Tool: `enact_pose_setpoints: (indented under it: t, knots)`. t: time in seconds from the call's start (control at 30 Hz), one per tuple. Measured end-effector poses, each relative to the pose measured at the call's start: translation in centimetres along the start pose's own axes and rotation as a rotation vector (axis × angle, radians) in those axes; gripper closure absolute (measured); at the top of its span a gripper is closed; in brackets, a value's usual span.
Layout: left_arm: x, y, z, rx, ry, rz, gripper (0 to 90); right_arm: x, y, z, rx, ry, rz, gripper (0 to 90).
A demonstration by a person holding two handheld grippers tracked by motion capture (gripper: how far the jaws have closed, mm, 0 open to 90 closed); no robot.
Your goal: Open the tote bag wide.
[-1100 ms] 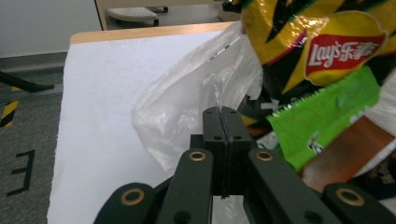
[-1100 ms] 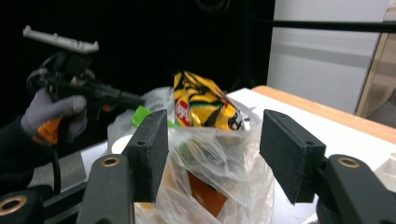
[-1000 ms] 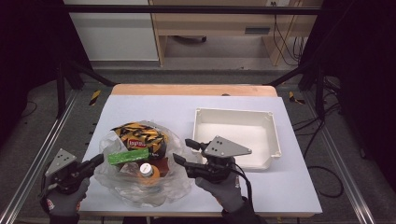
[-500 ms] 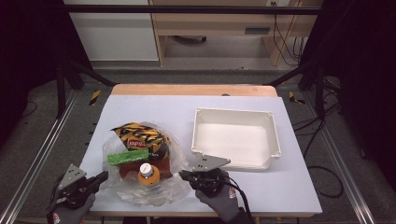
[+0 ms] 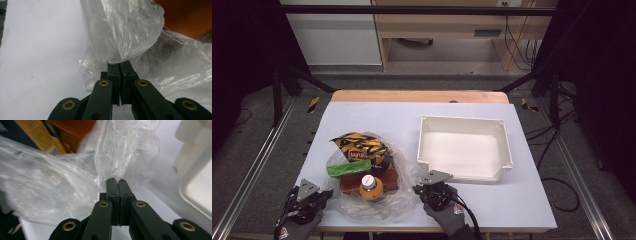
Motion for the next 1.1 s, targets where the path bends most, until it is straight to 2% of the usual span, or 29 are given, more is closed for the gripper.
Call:
enact_pose_setpoints:
  t: [0.1,0.23,0.3,0.43,0.57,0.63,0.73,0.87,1.0,1.1]
  knots:
    - [0.0,0.0,0.2,-0.002,0.016,0.014,87.0,-0.6,-0.4,0.4,0.019,-0.045,0.005,90.0]
    - [0.2,0.2,0.5,-0.012,0.039,0.021,83.1,-0.9,-0.7,0.7,0.038,-0.074,0.01,89.6]
    - [0.3,0.2,0.6,-0.012,0.046,0.022,80.3,-0.9,-1.1,1.2,0.047,-0.079,0.004,89.4]
    - [0.4,0.2,0.6,-0.008,0.049,0.032,77.5,-0.9,-1.1,1.3,0.031,-0.08,0.004,87.7]
    - [0.6,0.3,0.4,-0.026,0.048,0.026,67.4,-0.9,-1.0,1.3,0.022,-0.081,-0.012,80.4]
    - [0.8,0.5,0.0,-0.057,0.031,0.013,58.9,-1.0,-0.9,1.0,0.01,-0.074,-0.006,77.1]
    - [0.6,1.1,-0.9,-0.119,-0.018,-0.022,45.3,-1.0,-0.3,0.2,-0.054,-0.052,0.005,70.8]
    - [0.2,2.1,-2.4,-0.203,-0.067,-0.043,34.6,-0.9,0.7,-0.8,-0.121,-0.033,-0.002,63.6]
    - [0.0,2.9,-3.6,-0.253,-0.098,-0.066,28.6,-0.6,1.7,-1.8,-0.174,-0.015,-0.005,58.6]
    - [0.1,3.6,-4.8,-0.296,-0.098,-0.072,26.6,-0.6,2.3,-2.5,-0.203,-0.011,-0.006,55.9]
Point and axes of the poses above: each handheld gripper's, and its own axes: z roughly forward along the jaws, y roughly out of its top, x roughly to its left, the point moved 7 cm from there along z, roughly forward along the jaws, and after that the axes turned 12 degrees about -z, right-handed, at the moved point
